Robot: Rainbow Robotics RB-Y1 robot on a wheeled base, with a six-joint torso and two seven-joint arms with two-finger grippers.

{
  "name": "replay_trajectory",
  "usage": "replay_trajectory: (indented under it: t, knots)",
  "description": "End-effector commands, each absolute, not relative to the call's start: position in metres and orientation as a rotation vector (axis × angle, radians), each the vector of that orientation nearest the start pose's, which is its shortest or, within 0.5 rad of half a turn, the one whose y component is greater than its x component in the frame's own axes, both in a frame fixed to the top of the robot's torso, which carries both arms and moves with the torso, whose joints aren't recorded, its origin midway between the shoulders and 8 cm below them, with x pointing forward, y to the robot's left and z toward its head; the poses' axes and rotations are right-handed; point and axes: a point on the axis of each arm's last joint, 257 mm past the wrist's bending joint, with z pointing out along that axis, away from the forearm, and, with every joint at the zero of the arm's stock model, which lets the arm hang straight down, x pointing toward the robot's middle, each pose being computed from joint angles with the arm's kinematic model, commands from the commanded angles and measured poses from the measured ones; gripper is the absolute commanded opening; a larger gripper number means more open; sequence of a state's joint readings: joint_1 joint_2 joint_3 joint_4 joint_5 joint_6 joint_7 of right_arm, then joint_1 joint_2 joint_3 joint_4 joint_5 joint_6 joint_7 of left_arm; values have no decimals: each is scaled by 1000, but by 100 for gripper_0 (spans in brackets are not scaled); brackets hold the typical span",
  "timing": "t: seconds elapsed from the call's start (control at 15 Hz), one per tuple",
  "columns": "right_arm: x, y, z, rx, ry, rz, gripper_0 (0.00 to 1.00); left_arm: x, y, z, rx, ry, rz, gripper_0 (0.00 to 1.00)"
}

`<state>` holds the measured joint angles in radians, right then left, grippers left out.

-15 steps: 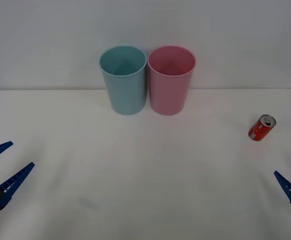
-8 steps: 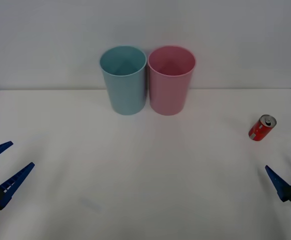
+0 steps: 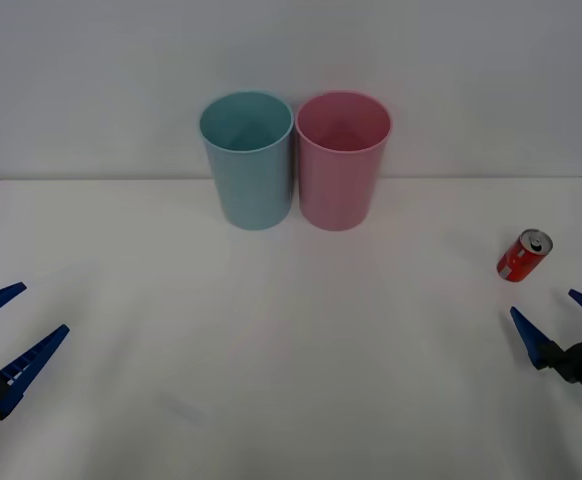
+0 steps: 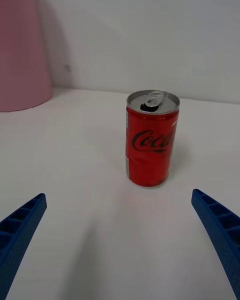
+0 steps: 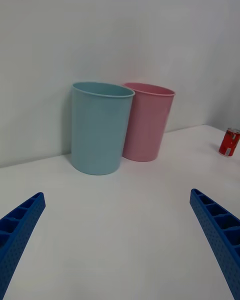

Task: Grasp the object on the table and drop it into the matching bin: aluminum can to the light blue bin, PET bottle to the pink bin.

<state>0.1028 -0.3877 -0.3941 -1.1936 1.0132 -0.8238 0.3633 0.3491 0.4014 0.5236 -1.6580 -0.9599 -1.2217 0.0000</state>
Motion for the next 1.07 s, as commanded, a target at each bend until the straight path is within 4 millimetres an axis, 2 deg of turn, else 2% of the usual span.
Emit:
replay_trajectory:
  t: [0.07, 0.53, 1.07]
  knots:
    - [457, -401, -303, -243, 1655, 146, 100, 342, 330, -169, 465, 1441, -567, 100]
    - [495, -397, -309, -191, 1665, 151, 100, 342, 330, -169, 465, 1441, -567, 100]
    - [537, -397, -304, -128, 1676, 105, 100, 342, 330, -169, 465, 1441, -567, 100]
